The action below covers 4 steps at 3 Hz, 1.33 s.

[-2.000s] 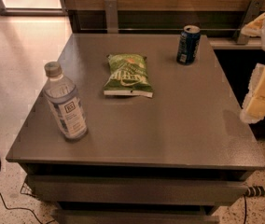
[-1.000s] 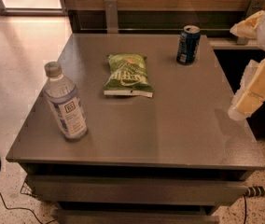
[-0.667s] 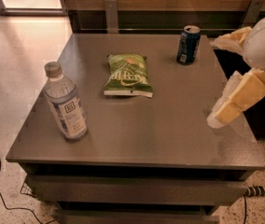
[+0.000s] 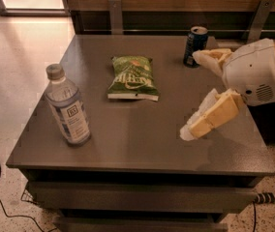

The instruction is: Pick blue plastic bottle

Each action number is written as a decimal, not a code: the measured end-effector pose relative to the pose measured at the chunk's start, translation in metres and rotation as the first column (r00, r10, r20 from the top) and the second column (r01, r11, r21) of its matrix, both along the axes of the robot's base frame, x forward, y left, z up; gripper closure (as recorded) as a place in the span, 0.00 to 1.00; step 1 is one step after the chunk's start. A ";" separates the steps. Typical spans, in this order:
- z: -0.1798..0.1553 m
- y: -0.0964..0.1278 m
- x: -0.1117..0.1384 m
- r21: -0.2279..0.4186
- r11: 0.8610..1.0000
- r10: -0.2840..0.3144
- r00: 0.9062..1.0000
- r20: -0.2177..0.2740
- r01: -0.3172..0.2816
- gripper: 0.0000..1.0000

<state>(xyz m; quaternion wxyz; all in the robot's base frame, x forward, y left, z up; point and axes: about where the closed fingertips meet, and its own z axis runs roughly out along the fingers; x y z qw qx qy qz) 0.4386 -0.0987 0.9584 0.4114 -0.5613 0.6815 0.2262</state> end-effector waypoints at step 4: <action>-0.023 0.068 0.022 0.243 0.965 0.103 0.995 -0.007 -0.098 0.00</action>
Offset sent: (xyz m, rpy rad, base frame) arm -0.0010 0.0149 0.0026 0.0720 -0.0261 0.0352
